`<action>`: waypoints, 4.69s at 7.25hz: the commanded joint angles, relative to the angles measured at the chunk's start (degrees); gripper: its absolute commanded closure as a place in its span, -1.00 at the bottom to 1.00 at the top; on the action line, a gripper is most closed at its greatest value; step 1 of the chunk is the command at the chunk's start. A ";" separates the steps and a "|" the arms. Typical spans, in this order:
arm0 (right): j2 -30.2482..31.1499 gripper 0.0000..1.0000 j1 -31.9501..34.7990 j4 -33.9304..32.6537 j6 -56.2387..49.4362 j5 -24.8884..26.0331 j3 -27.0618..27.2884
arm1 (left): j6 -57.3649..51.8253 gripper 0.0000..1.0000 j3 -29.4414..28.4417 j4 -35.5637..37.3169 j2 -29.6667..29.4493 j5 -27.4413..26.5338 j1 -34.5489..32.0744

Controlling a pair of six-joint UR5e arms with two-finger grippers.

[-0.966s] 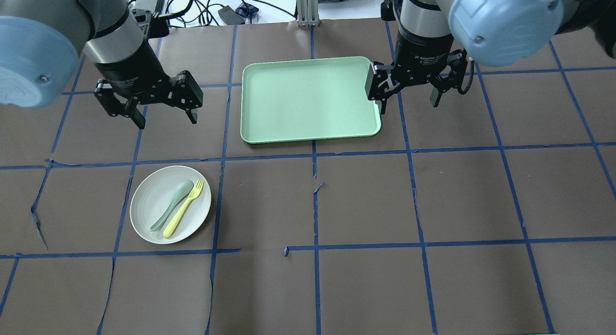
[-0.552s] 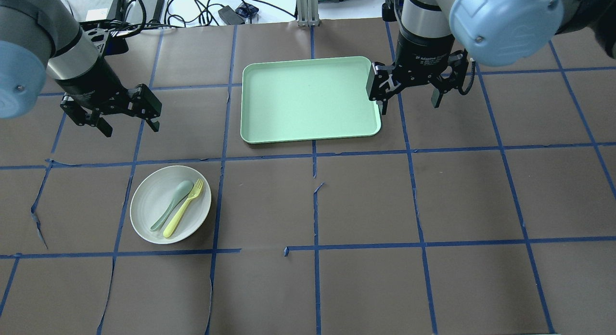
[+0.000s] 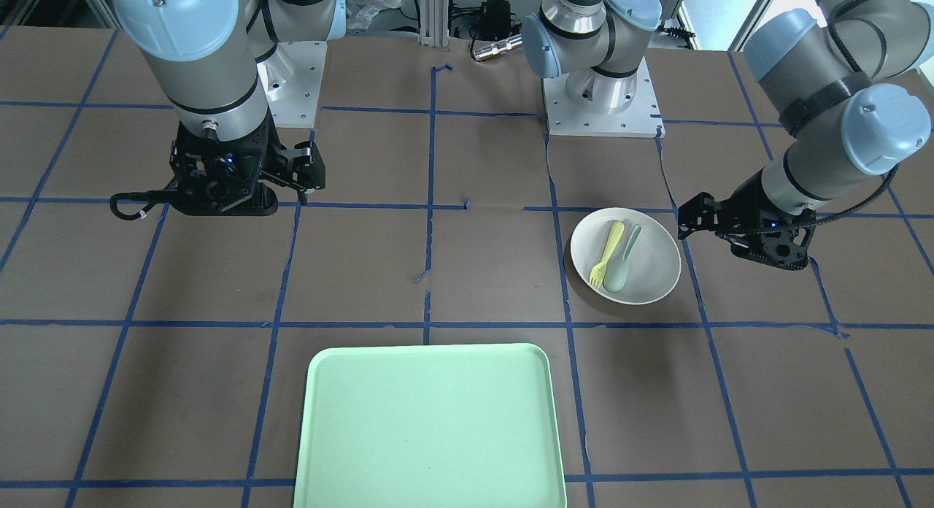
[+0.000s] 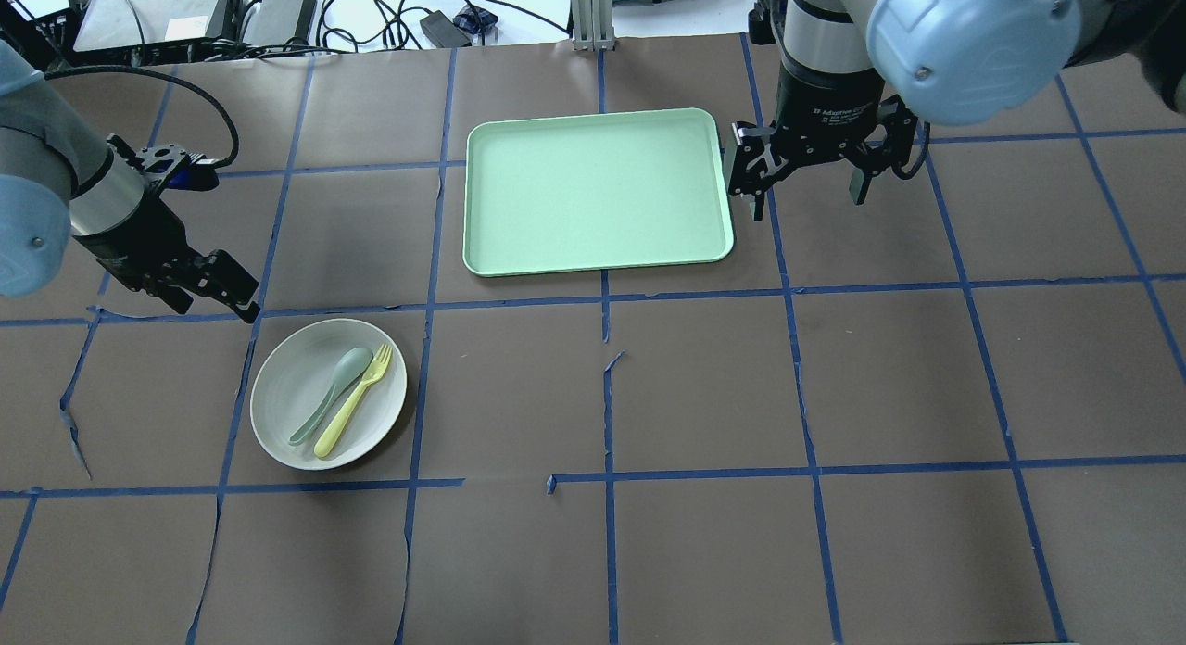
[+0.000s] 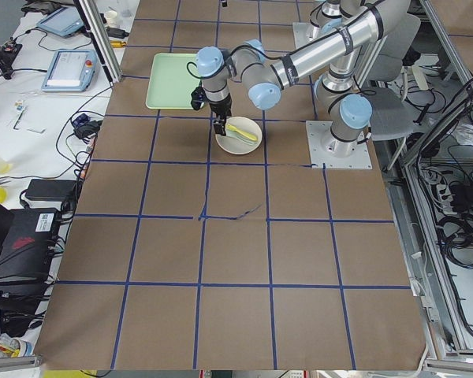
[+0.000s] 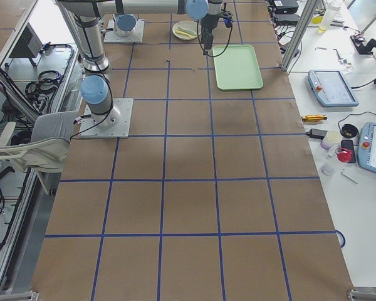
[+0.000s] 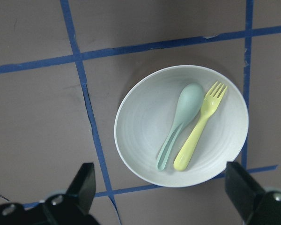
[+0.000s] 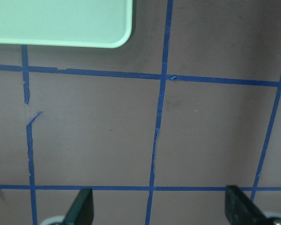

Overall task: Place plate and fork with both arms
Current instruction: 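Move the left gripper down to the white plate's rim and grip it, then carry the plate with the left gripper onto the green tray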

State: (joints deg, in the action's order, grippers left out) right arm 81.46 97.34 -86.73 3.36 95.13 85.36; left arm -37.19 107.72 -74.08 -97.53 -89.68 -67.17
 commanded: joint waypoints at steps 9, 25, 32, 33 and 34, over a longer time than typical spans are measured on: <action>0.02 -1.00 0.13 -0.46 0.07 0.93 2.79 | -11.41 0.48 3.54 7.64 -13.03 -0.67 1.25; -0.07 -1.00 0.13 -3.01 -0.90 0.85 2.71 | 28.68 1.00 -13.20 -4.14 -13.81 16.71 -8.89; -0.86 -1.00 0.13 -3.01 -0.46 0.67 2.79 | 41.83 1.00 -31.32 7.10 -32.78 26.93 -21.67; -0.86 -1.00 0.13 -3.01 -0.20 0.41 2.79 | 42.46 1.00 -32.74 9.37 -35.07 26.93 -22.73; -0.86 -1.00 0.13 -3.01 -0.28 0.32 2.88 | 42.46 1.00 -33.45 10.27 -36.57 26.84 -23.01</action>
State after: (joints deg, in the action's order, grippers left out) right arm 80.60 97.47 -89.74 3.08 95.60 88.18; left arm 4.72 75.81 -65.35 -131.67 -62.77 -89.33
